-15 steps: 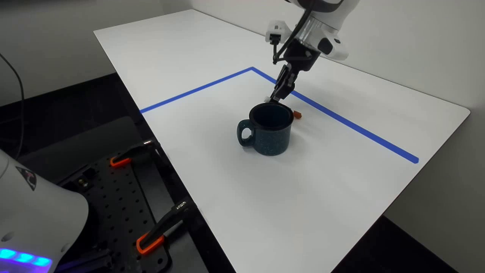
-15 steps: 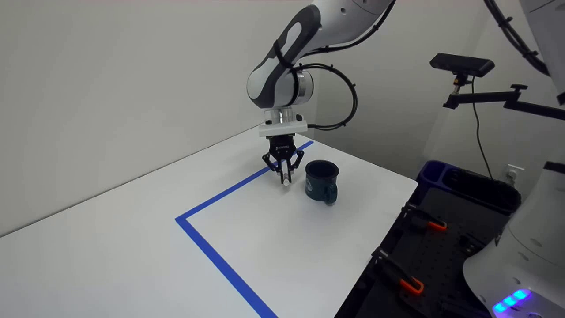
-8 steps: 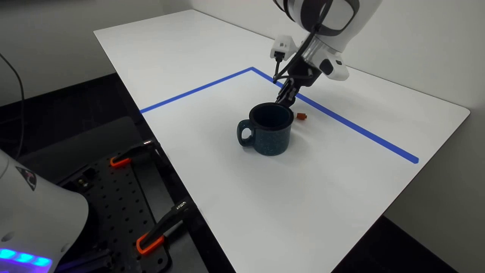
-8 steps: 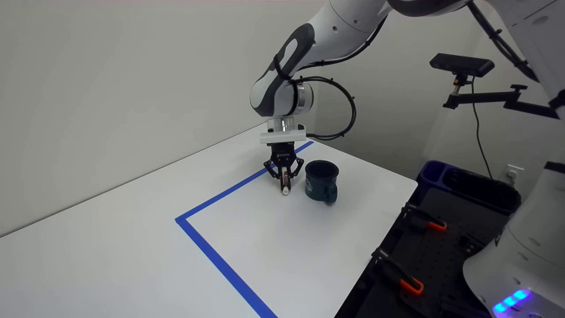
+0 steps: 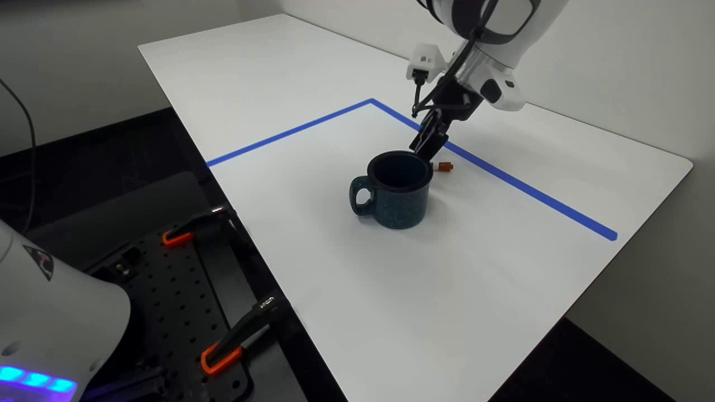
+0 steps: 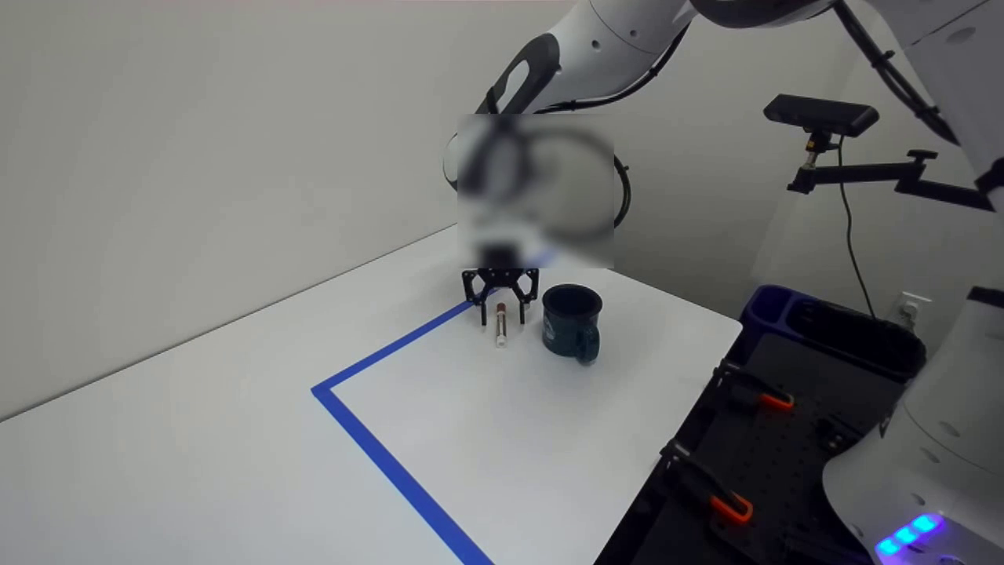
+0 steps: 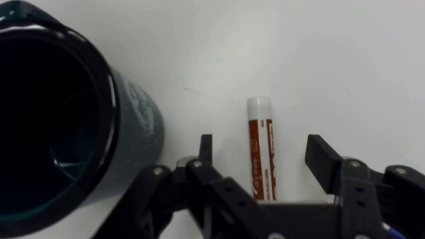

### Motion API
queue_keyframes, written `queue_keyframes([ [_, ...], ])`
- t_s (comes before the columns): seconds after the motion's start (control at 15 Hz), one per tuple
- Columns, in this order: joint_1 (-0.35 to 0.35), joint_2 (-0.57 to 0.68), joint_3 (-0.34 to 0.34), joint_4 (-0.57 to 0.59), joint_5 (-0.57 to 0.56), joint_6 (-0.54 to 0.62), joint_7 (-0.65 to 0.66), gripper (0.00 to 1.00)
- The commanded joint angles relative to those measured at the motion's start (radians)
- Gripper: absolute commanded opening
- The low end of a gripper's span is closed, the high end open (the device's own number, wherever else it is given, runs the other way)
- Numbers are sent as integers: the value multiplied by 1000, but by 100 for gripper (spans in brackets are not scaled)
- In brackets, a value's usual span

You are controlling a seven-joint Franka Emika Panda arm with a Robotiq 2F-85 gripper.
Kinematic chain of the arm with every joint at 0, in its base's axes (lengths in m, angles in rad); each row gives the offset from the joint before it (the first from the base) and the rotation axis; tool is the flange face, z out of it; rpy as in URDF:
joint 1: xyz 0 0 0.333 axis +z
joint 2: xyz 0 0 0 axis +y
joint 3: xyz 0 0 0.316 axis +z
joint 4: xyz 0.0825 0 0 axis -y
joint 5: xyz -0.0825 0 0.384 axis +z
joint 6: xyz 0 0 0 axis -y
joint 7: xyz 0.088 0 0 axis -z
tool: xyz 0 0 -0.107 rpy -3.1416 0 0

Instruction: Put the marker on the table.

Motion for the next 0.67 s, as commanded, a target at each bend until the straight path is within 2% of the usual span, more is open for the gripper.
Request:
queue_keyframes([
  [0.0,5,-69,-15,-16,-10,-21,-11,100],
  [0.6,-1,-207,-18,-59,-25,0,-84,100],
])
